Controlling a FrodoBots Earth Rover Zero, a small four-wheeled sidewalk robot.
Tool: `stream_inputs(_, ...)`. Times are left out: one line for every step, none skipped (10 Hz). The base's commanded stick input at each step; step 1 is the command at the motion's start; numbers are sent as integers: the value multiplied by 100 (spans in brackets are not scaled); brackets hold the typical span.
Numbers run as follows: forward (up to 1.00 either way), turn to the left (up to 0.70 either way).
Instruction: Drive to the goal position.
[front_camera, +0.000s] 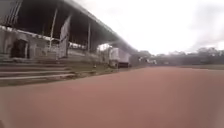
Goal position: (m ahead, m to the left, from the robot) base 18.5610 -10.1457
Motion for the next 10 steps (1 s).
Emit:
stream_inputs(70,-28)
stream_inputs(70,-30)
stream_inputs(70,-17)
stream_inputs(70,-3)
stream_inputs(70,1)
stream_inputs(70,1)
stream_inputs(70,1)
stream_inputs(70,1)
stream_inputs(70,1)
stream_inputs(70,1)
